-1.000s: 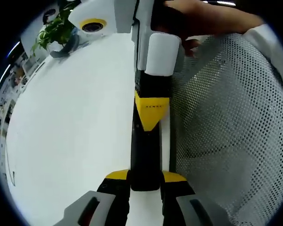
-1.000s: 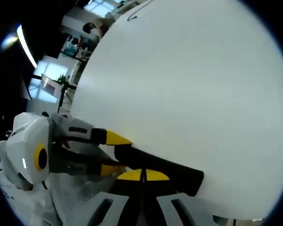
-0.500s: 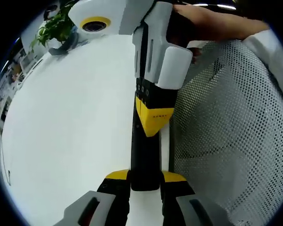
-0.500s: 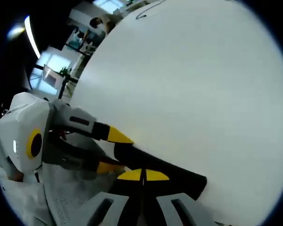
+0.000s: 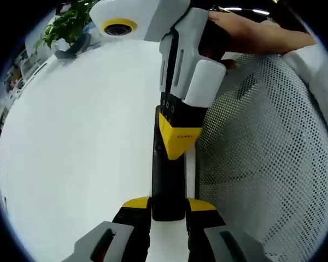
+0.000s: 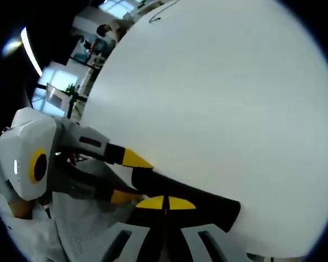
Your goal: Press the specified remote control buttons in sequence, fully releasing each button before pressing the next.
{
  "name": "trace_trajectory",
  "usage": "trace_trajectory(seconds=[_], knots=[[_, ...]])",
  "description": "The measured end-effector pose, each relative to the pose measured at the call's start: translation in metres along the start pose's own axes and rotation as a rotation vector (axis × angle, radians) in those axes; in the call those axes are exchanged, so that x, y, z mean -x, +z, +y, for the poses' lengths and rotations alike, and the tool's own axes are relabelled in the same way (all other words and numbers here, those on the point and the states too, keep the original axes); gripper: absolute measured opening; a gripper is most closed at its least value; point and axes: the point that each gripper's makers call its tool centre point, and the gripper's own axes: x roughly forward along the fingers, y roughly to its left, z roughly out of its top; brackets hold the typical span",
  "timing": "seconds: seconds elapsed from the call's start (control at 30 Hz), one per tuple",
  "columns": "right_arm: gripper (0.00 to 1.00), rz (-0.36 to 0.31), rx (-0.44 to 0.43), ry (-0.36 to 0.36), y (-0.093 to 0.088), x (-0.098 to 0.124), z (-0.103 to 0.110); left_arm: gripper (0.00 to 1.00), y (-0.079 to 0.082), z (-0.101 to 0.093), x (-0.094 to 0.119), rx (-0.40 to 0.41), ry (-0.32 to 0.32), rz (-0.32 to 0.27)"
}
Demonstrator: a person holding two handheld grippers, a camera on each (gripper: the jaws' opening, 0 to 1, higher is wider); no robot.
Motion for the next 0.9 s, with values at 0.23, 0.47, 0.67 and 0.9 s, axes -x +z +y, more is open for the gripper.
trace_trajectory(seconds=[0.23, 0.47, 0.67, 0.9], knots=[[0.00, -0.003, -0.023, 0.007, -0.0001, 0.0001, 0.0022, 0.24, -0.0013, -0.0010, -0.0006, -0.030, 0.055, 0.004], [0.00, -0.032, -0.022, 0.027, 0.0048, 0.0013, 0.0062, 0.24, -0.0009, -0.0008, -0.0002, -0.030, 0.070, -0.020], [0.00, -0.010, 0.004, 0.001, 0.0016, -0.0007, 0.0039, 0.24, -0.0007, -0.0006, -0.0009, -0.038, 0.087, -0.027], [0.00, -0.021, 0.011, -0.021, 0.0037, -0.0022, 0.0033, 0.24, -0.0011, 0.0002, -0.0015, -0.057, 0.089, -0.013]])
